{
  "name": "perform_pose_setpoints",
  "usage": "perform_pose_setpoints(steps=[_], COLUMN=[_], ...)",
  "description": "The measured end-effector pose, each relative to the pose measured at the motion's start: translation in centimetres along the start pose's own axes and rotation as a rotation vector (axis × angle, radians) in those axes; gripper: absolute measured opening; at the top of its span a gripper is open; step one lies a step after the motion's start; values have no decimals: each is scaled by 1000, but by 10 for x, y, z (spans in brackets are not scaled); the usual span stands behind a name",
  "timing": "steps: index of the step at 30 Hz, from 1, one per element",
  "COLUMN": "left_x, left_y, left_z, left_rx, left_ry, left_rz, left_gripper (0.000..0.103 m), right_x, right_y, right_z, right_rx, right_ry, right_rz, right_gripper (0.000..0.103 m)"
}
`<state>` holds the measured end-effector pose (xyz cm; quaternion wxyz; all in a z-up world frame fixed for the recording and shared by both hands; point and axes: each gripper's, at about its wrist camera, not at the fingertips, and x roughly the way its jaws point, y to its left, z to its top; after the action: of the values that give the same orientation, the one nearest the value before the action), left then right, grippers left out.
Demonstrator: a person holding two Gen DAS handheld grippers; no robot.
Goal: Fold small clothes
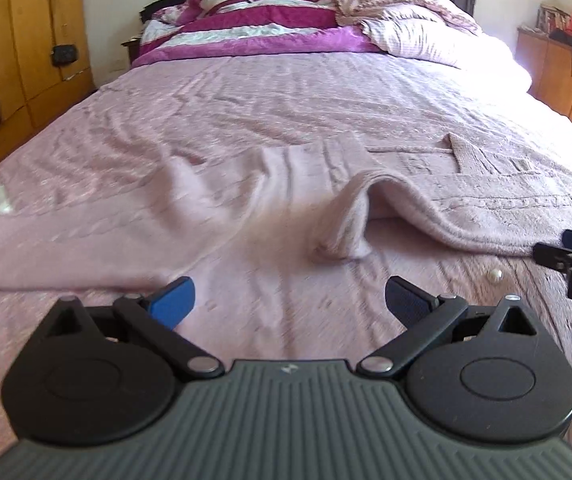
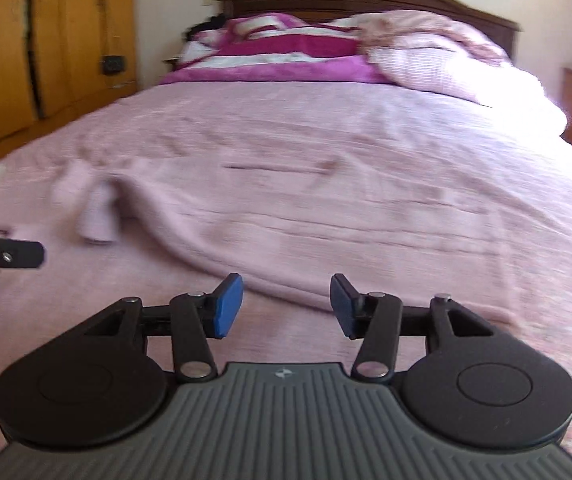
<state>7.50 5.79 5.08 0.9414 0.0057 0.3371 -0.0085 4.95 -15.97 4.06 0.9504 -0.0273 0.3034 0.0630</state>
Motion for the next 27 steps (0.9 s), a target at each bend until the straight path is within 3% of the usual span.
perform_pose_setpoints(steps=[3,7,12,18,23,27], left_x=[20,47,61,59,37,14], left_y=[-14,-24,-18,15,37,49], left_z=[4,7,10,19,20,24], left_rx=[19,34,84,3,-105,-250], left_ry=[11,11,-32,-67,-70,-105], left_rz=[1,51,189,343,236,27], left_gripper=[103,103,103,103,103,103], right_x=[5,11,11,16,16,15], right_y=[-13,-27,-28,-27,-27,-29], right_z=[-9,-23,-33,-34,-34,-35], right_rx=[-3,15,23,41,47,63], right_ry=[-18,-28,-49,-50,-54,-59], right_rz=[-85,-99,-94,-79,-72,-59], right_gripper=[57,62,67,72,74,75])
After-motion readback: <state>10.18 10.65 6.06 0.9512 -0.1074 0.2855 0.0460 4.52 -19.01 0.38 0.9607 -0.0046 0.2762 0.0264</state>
